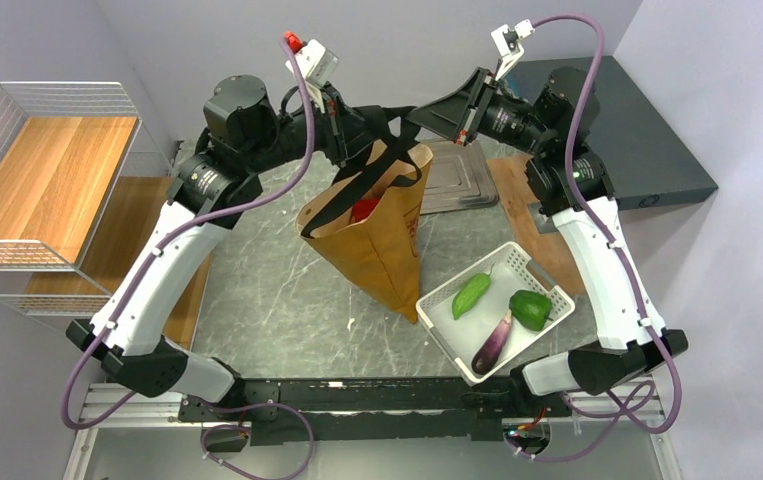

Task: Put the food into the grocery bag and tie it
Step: Tie the grocery bag at the center of the board.

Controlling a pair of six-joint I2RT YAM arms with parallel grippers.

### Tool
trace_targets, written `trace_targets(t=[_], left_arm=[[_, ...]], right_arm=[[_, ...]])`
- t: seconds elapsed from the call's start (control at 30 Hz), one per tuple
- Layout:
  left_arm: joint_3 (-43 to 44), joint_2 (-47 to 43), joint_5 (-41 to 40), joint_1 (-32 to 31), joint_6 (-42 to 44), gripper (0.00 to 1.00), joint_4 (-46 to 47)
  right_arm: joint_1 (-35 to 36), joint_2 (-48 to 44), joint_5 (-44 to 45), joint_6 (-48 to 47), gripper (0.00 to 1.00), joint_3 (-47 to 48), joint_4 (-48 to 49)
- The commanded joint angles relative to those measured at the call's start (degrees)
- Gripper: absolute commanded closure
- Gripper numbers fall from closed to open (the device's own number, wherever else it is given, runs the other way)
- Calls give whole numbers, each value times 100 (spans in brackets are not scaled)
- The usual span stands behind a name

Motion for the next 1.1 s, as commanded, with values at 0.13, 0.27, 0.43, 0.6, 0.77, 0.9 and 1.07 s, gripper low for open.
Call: trace_targets(t=[0.13,0.27,0.43,0.6,0.77,0.9,1.07], left_arm=[[518,-242,82,97,-34,100,114],[776,-118,50,96,-33,100,-136],[899,9,-100,95,-120,100,-197],[1113,223,-270,89,-286,100,-270],[1497,518,-395,88,-391,100,-533],[1463,537,-331,88,-449,100,-487],[1245,406,-259,88,-446,100,-396]], right_arm=[[-611,-264,594,-229,93,-274,-280],[-646,-173,300,-462,65,37,-475],[-631,-156,6,-876,43,626,-1115],[-243,-387,-417,-745,49,547,-575],[720,-324,-182,-1393,49,721,-763],[1146,-449,269,-1748,47,324,-376],[1299,-512,955,-2284,35,-75,249]])
